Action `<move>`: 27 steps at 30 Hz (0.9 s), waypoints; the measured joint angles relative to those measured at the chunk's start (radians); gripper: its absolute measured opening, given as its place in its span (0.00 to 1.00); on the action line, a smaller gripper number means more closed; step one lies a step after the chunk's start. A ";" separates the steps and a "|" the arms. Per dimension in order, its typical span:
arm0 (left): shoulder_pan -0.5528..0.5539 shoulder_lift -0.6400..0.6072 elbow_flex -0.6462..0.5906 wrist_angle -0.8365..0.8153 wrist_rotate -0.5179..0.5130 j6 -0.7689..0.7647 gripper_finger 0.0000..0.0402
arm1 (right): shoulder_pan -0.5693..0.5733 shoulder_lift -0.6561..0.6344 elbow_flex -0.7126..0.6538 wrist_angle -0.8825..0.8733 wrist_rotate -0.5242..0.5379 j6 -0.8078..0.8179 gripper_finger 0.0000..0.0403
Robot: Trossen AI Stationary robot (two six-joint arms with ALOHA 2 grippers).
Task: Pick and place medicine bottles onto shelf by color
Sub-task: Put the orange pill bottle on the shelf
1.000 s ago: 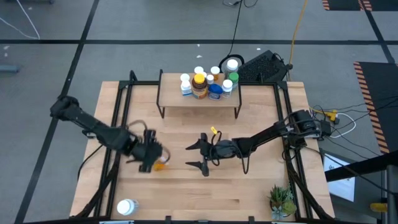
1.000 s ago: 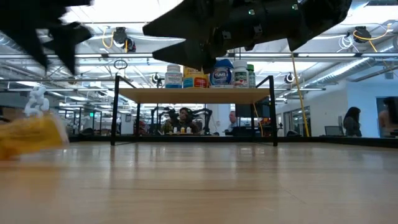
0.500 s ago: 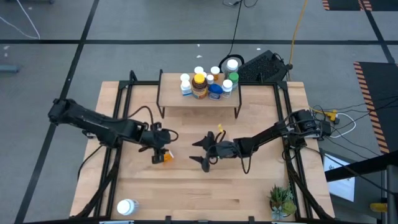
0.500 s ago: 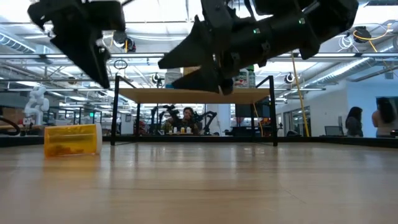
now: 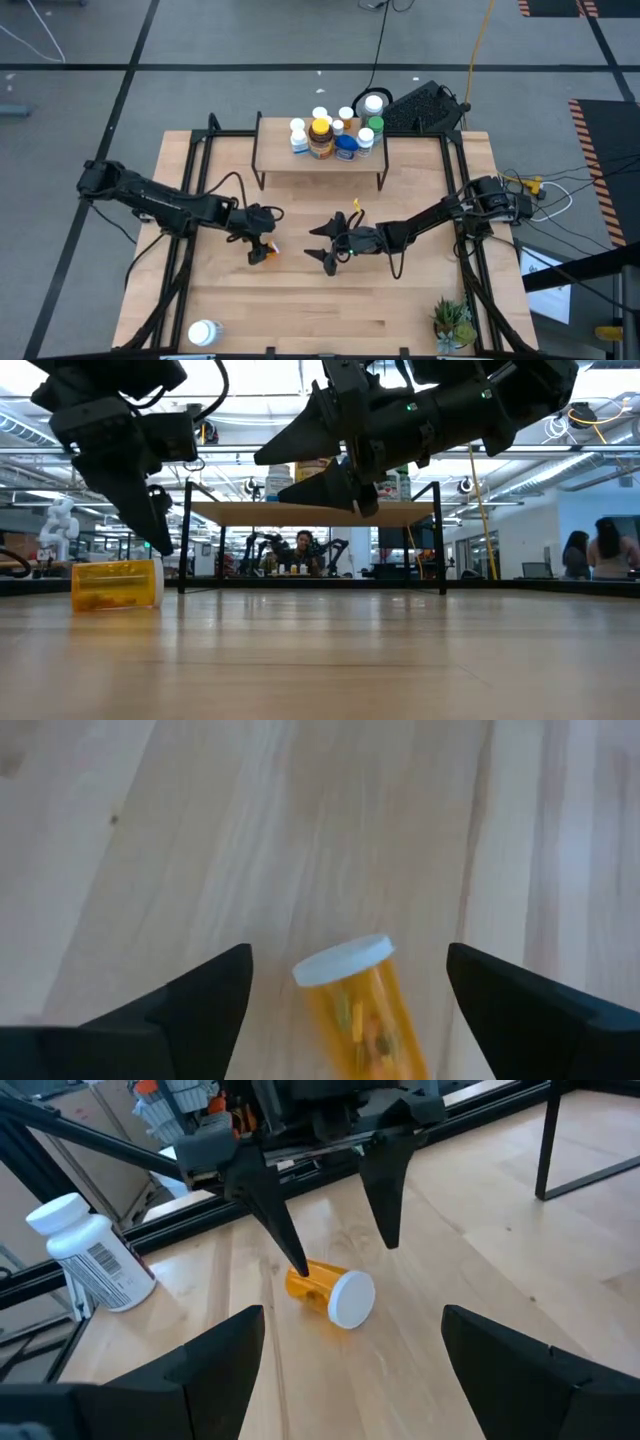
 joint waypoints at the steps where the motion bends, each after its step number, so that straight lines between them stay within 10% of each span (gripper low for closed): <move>1: 0.000 0.000 -0.005 0.000 0.000 -0.002 0.84 | 0.000 0.000 0.000 -0.001 0.000 0.005 0.75; 16: -0.053 0.203 -0.026 0.134 0.017 -0.048 0.83 | 0.000 0.000 0.000 -0.013 -0.001 0.022 0.75; 27: -0.047 0.191 -0.027 0.155 0.015 -0.043 0.54 | 0.000 0.000 0.000 -0.009 -0.001 0.022 0.75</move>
